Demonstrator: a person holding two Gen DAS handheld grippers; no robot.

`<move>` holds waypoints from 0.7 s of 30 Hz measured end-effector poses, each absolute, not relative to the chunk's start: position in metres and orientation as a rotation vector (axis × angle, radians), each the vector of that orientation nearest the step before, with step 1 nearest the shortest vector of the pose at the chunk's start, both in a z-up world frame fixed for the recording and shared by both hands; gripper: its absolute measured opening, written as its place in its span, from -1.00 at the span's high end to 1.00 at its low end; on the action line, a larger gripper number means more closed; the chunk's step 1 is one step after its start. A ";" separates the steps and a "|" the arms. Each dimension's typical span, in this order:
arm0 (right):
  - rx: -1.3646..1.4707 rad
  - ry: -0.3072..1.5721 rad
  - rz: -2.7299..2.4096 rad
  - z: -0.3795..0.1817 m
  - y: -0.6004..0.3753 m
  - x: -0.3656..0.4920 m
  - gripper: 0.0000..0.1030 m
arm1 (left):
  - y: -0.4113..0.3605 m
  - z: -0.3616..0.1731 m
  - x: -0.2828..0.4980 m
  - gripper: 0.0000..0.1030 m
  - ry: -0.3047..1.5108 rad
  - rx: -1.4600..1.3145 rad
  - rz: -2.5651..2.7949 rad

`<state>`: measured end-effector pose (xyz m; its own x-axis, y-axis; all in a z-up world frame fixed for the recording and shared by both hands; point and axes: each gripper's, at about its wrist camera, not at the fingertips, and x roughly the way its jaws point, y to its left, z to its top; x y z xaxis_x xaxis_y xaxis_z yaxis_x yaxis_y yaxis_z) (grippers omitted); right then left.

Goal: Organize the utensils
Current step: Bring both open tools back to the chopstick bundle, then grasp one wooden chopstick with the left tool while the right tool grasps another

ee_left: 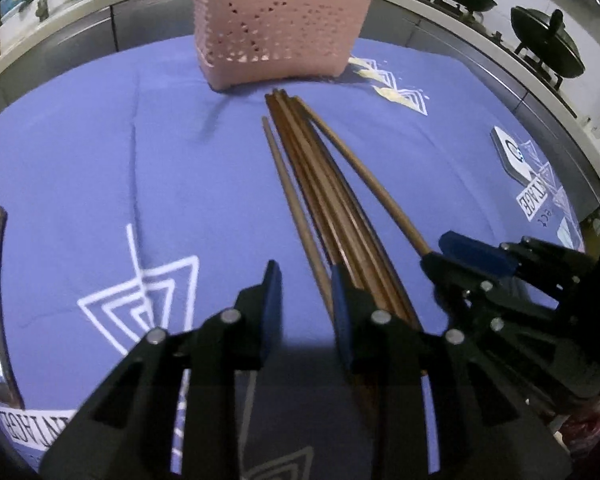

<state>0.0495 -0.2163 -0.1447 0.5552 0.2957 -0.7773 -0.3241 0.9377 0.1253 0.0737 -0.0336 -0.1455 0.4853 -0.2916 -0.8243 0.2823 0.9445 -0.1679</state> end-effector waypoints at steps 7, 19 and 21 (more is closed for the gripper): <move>-0.071 0.903 0.381 -0.148 -0.211 0.049 0.78 | -0.046 -0.145 0.081 0.77 0.969 0.053 -0.279; -0.108 0.989 0.431 -0.145 -0.236 0.050 0.84 | 0.000 -0.143 0.086 0.83 1.041 0.003 -0.311; -0.123 0.989 0.427 -0.142 -0.230 0.067 0.84 | -0.004 -0.140 0.097 0.63 1.041 0.038 -0.300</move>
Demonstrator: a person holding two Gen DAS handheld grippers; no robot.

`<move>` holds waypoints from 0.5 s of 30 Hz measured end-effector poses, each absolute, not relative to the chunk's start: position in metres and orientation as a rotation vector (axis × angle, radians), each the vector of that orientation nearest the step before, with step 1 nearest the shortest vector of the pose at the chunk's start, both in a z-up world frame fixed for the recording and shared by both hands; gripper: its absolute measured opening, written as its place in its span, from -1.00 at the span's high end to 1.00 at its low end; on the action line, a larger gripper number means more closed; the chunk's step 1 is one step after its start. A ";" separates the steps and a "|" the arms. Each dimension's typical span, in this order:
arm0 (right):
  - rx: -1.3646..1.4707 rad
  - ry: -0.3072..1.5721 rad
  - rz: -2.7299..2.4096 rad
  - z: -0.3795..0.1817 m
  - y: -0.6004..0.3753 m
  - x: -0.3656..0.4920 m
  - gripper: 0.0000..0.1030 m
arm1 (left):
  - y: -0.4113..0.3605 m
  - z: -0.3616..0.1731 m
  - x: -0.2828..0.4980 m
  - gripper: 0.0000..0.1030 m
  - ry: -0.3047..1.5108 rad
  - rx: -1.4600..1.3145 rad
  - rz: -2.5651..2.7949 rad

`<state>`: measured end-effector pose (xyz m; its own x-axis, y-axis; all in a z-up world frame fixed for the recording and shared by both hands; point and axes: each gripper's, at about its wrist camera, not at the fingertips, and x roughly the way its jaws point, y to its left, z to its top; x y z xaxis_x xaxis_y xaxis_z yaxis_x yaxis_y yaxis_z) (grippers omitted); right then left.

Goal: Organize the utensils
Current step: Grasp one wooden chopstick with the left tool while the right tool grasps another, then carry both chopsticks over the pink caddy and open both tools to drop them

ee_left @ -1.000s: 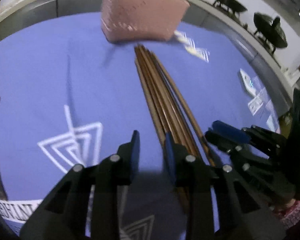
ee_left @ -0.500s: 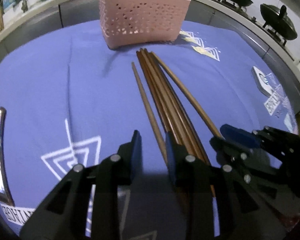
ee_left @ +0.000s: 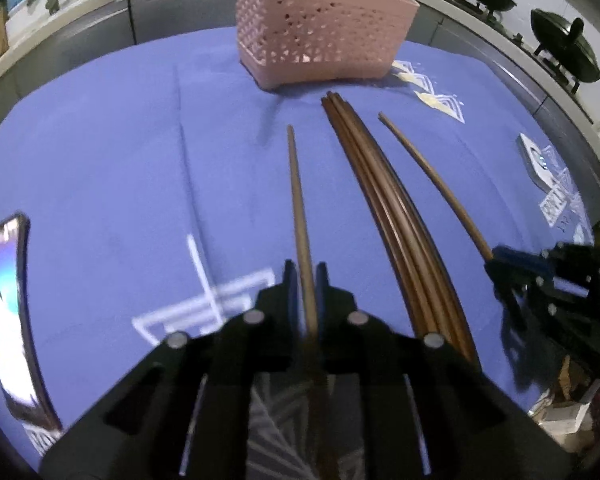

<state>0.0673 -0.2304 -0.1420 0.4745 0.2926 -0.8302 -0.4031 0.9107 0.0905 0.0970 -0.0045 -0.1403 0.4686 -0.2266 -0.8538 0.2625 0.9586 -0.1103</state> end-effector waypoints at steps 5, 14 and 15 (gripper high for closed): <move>-0.076 1.019 0.449 -0.139 -0.210 0.136 0.83 | -0.021 -0.139 0.126 0.43 1.013 0.122 -0.291; -0.034 1.024 0.484 -0.131 -0.192 0.184 0.90 | -0.020 -0.129 0.155 0.91 0.977 0.077 -0.313; -0.019 0.996 0.490 -0.124 -0.195 0.180 0.90 | -0.016 -0.119 0.150 0.91 0.949 0.055 -0.326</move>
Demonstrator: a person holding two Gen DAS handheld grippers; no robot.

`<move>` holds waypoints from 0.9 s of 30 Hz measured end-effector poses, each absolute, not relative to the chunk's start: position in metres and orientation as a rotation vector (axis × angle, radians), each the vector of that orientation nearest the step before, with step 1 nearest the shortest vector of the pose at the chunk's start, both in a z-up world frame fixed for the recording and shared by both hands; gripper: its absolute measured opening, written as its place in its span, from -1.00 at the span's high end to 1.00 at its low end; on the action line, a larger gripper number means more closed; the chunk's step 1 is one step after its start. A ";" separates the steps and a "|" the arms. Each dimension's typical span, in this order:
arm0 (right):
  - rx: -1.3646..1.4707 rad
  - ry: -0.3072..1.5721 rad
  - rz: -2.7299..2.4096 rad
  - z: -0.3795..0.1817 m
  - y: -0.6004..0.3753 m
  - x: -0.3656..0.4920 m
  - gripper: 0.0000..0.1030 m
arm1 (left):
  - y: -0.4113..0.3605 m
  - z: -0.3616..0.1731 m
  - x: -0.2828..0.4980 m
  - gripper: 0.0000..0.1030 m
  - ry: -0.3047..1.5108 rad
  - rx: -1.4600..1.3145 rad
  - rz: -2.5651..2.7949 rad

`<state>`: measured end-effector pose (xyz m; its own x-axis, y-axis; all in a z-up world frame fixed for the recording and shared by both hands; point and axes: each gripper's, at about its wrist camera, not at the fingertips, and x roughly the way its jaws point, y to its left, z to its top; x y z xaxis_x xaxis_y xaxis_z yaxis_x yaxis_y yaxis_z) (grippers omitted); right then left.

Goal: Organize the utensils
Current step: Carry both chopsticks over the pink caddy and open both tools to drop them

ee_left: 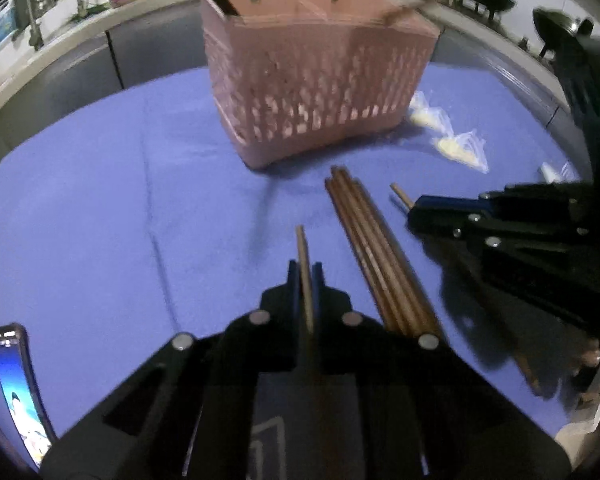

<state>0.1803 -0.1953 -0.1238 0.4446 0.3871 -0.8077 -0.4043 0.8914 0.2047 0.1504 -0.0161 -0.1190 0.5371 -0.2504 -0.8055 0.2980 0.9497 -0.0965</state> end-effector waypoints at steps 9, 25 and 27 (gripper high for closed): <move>0.036 0.534 0.502 -0.017 -0.226 0.100 0.90 | 0.014 -0.019 0.104 0.92 0.678 -0.084 -0.379; 0.114 0.389 0.542 0.067 -0.226 0.127 0.90 | 0.019 0.069 0.116 0.92 0.527 -0.109 -0.413; 0.120 0.361 0.548 0.086 -0.224 0.139 0.90 | 0.018 0.092 0.124 0.92 0.487 -0.119 -0.421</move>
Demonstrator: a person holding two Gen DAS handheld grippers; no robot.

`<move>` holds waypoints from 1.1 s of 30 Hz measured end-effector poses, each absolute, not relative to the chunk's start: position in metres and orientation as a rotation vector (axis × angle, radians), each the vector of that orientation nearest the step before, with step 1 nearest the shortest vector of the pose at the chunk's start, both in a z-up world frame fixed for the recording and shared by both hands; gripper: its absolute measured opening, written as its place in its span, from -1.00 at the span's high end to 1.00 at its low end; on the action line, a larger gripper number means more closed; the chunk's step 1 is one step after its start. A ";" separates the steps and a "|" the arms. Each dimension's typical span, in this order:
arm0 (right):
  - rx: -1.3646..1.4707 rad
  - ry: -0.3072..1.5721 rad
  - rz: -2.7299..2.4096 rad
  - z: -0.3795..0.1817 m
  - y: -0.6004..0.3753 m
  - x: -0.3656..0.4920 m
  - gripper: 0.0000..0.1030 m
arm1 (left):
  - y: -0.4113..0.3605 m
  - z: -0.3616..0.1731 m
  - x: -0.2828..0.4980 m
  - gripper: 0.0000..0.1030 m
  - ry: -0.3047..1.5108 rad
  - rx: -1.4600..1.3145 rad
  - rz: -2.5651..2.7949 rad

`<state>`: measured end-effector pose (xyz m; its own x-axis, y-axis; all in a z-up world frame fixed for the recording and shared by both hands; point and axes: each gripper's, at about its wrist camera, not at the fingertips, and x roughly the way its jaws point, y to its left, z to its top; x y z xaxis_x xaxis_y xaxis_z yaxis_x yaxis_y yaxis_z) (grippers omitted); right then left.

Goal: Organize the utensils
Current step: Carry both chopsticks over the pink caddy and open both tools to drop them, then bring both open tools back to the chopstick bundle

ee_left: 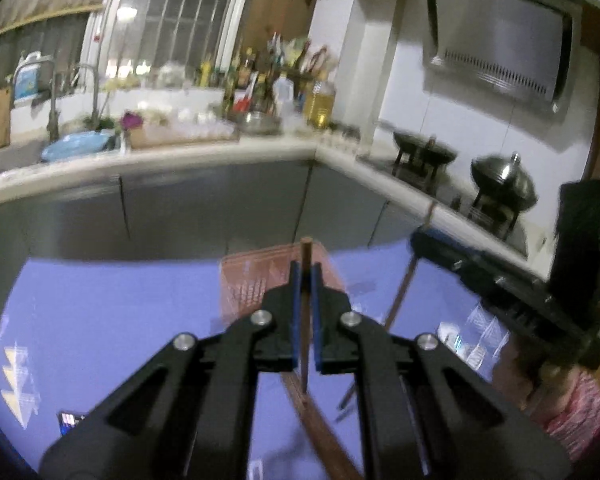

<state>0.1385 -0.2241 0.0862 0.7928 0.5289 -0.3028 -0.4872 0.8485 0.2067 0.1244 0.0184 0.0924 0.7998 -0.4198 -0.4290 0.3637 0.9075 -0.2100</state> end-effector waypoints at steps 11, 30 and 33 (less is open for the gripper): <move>0.139 0.232 0.425 0.105 -0.199 0.237 0.90 | -0.009 0.117 0.212 0.92 0.369 -0.018 -0.237; 0.149 0.429 0.441 0.060 -0.186 0.233 0.82 | 0.006 0.074 0.223 -0.08 0.517 -0.091 -0.157; 0.125 0.383 0.453 0.075 -0.186 0.208 0.80 | 0.011 0.095 0.198 -0.09 0.450 -0.092 -0.155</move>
<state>0.2084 -0.1858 0.0752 0.8291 0.4491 -0.3329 -0.4027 0.8929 0.2015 0.1984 0.0109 0.0951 0.8887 -0.1695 -0.4259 0.1288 0.9840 -0.1229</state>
